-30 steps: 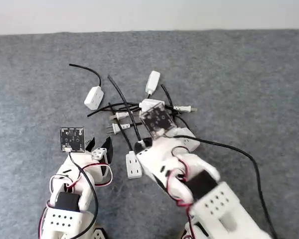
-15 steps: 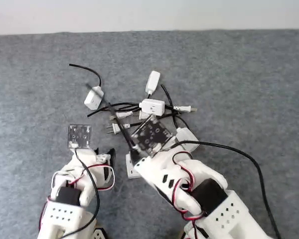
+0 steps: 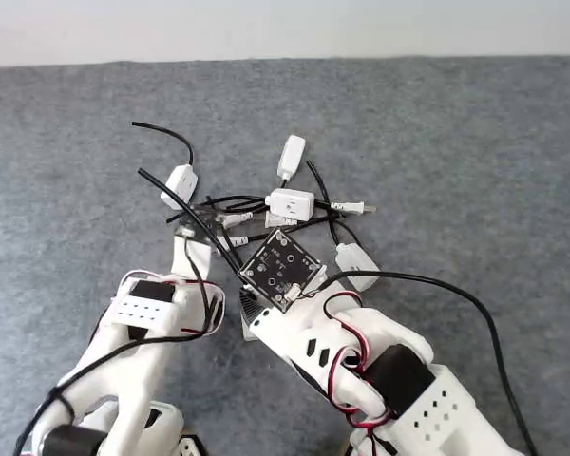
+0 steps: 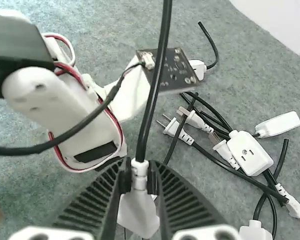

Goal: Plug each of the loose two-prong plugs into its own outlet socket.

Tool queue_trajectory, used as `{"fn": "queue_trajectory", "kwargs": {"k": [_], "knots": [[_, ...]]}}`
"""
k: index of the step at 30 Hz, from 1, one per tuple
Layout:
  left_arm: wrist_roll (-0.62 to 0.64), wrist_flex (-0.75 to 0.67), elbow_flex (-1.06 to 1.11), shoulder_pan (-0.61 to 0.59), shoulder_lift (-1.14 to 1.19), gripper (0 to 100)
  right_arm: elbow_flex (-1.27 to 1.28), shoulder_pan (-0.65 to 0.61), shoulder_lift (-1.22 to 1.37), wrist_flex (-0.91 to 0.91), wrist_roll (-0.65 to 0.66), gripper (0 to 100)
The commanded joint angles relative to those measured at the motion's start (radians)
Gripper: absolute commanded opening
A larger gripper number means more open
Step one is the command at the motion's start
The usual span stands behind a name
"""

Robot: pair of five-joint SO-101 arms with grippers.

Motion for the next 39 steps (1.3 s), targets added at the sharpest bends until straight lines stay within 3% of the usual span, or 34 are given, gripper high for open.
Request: {"fn": "queue_trajectory", "kwargs": {"k": [1,9,14,28,33,39], "knots": [[-0.144,0.003,0.010,0.002,-0.098,16,0.020,-0.002,-0.021,-0.050,0.015,0.8],[-0.189,-0.025,0.194,0.011,-0.419,16,0.040,-0.001,-0.019,-0.064,0.014,0.8],[-0.192,0.066,0.214,0.011,-0.548,16,0.040,0.002,0.048,-0.094,0.014,0.8],[-0.186,0.080,0.216,0.005,-0.566,19,0.018,0.025,0.170,-0.160,-0.055,0.8],[-0.097,-0.017,0.257,0.000,-0.568,19,0.023,0.048,0.170,-0.163,-0.069,0.8],[-0.080,-0.087,0.257,-0.127,-0.568,19,0.089,0.071,0.170,-0.229,-0.064,0.8]]}}
